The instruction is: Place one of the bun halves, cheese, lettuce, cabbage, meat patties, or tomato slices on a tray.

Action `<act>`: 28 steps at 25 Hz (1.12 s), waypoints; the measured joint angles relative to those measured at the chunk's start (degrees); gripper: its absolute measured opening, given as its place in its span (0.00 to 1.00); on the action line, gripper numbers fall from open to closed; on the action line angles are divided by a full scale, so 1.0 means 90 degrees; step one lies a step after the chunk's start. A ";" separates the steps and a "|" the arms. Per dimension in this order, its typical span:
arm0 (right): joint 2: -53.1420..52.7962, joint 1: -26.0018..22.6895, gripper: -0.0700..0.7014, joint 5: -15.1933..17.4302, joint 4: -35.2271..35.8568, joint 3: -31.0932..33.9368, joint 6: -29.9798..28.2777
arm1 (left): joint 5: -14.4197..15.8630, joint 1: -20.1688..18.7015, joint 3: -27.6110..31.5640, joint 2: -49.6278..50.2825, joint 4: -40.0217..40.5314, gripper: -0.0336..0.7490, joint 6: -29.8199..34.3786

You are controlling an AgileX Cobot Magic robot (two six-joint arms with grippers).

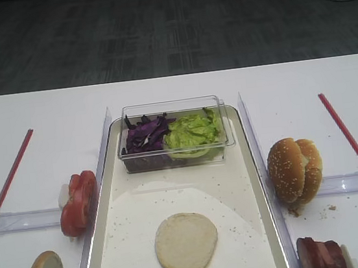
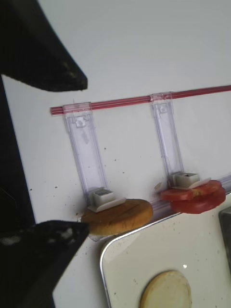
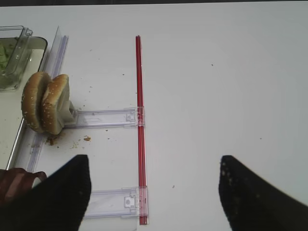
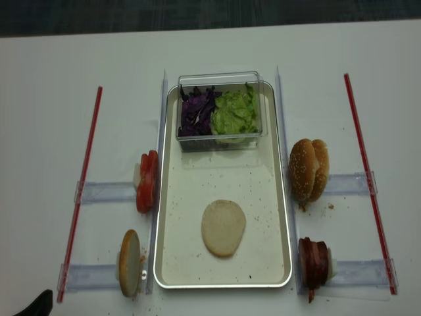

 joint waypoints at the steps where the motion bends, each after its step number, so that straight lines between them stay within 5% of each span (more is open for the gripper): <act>1: 0.0000 0.0000 0.83 0.0000 0.0000 0.0000 0.0000 | -0.0011 0.0000 0.0031 -0.0056 -0.0006 0.69 0.0030; 28: 0.0000 0.0000 0.83 0.0000 0.0000 0.0000 0.0000 | -0.0198 0.0004 0.0137 -0.0813 -0.0061 0.69 0.0204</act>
